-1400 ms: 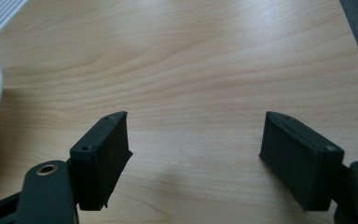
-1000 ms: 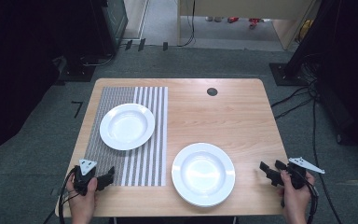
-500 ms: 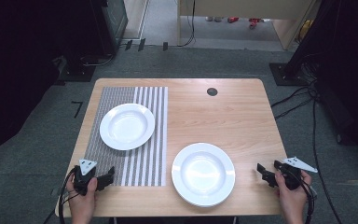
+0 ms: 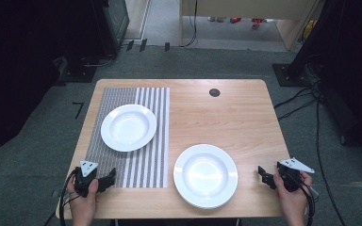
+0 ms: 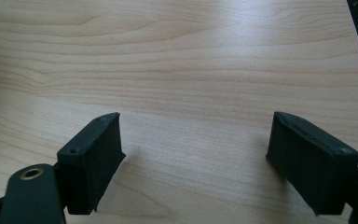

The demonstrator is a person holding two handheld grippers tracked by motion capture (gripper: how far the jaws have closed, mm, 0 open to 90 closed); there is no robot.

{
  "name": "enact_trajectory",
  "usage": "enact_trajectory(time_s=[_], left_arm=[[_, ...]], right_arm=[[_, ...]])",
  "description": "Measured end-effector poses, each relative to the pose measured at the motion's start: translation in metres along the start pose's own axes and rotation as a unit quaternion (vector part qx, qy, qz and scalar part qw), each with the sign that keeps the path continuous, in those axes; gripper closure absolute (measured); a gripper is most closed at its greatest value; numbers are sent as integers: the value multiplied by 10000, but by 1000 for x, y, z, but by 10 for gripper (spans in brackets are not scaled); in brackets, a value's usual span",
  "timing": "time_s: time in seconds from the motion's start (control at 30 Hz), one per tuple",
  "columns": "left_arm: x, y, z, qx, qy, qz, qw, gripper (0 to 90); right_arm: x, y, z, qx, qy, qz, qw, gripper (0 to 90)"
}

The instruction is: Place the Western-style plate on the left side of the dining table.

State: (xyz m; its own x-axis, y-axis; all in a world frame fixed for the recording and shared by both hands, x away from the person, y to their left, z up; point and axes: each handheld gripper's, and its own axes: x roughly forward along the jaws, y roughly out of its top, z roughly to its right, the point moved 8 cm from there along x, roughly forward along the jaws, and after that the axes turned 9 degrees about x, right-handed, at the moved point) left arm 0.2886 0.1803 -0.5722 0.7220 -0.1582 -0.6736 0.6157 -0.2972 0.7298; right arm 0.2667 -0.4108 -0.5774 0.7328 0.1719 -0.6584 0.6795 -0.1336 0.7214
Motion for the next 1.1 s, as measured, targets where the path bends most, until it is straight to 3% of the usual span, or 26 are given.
enact_trajectory(time_s=[0.33, 1.1], left_arm=[[0, 0, 0, -1, -1, 0, 10000, 169], [0, 0, 0, -9, -4, 5, 10000, 167]], right_arm=[[2, -2, -3, -307, -194, -80, 9993, 158], [3, -2, -2, -319, -176, -103, 9993, 147]])
